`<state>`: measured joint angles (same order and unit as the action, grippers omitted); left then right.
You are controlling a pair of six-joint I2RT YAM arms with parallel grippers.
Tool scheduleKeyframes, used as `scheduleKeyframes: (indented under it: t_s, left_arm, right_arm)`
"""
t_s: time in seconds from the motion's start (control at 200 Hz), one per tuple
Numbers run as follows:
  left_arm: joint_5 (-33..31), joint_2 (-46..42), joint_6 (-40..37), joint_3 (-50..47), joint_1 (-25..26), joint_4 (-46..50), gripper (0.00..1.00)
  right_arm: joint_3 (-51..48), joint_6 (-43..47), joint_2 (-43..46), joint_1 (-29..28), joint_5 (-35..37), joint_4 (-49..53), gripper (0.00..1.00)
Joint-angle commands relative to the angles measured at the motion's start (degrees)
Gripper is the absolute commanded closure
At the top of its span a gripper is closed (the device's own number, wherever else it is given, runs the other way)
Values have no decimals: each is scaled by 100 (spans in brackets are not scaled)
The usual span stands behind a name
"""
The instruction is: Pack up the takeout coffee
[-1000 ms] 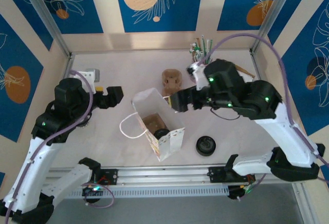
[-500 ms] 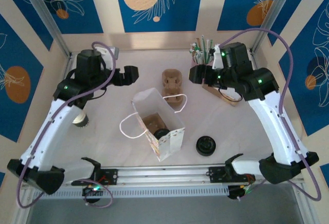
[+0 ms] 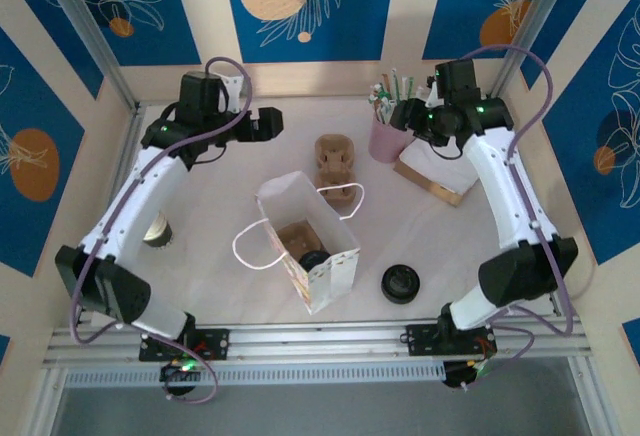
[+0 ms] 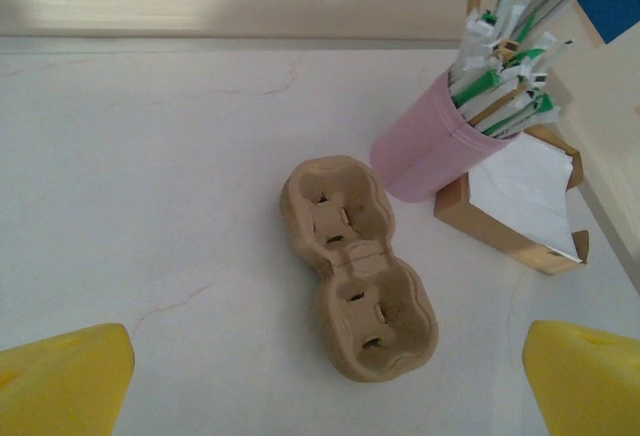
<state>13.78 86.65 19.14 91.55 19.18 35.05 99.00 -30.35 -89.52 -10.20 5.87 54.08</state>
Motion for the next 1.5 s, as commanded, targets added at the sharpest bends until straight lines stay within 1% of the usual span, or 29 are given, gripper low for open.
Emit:
scheduleKeyframes:
  t_s: [0.0,0.15,0.375,0.405,0.6,0.675,0.7,0.725,0.8,0.835,0.865,0.9,1.08,1.24,1.315,1.456,1.496]
  left_arm:
    - [361,272,38,321,-120,-283,0]
    - [452,537,64,397,-182,-425,0]
    - [612,700,64,297,-383,-655,0]
    - [627,703,64,272,-404,-690,0]
    - [775,809,64,258,-472,-761,0]
    - [797,849,55,247,-477,-784,0]
    - [806,860,55,244,-469,-782,0]
    - [810,886,55,246,-476,-791,0]
    - [828,933,53,234,-477,-816,1]
    - [828,949,63,216,-475,-843,1]
    - [828,955,72,197,-475,-856,1]
    - [835,971,81,182,-472,-882,1]
    - [909,1046,72,110,-476,-973,1]
    - [1236,1160,-1,108,-429,-1081,1]
    - [1288,1213,-90,126,-374,-1071,1]
    - [1311,1268,-153,125,-310,-1039,1]
    - [1311,1282,-156,127,-310,-1041,1]
  right_arm:
    - [304,-9,-319,60,72,-229,36]
    - [564,14,-799,194,138,-282,37]
    - [884,40,-1377,356,97,-416,37]
    - [945,55,-1454,376,89,-433,39]
    - [1223,137,-1838,653,125,-508,44]
    - [1240,165,-1909,792,64,-607,45]
    - [1244,176,-1934,828,59,-633,48]
    - [1253,187,-1966,865,51,-657,48]
    - [1317,267,-2114,969,-147,-730,49]
    - [1390,319,-2214,1003,-199,-728,54]
    - [1455,364,-2304,1002,-200,-727,57]
    - [1534,426,-2399,997,-215,-733,58]
    - [1846,682,-2775,1005,-340,-910,58]
    - [2258,827,-3103,1004,-245,-936,59]
    - [2439,879,-3247,1001,-205,-914,66]
    - [2656,921,-3451,999,-221,-916,68]
    - [2712,935,-3504,989,-222,-917,72]
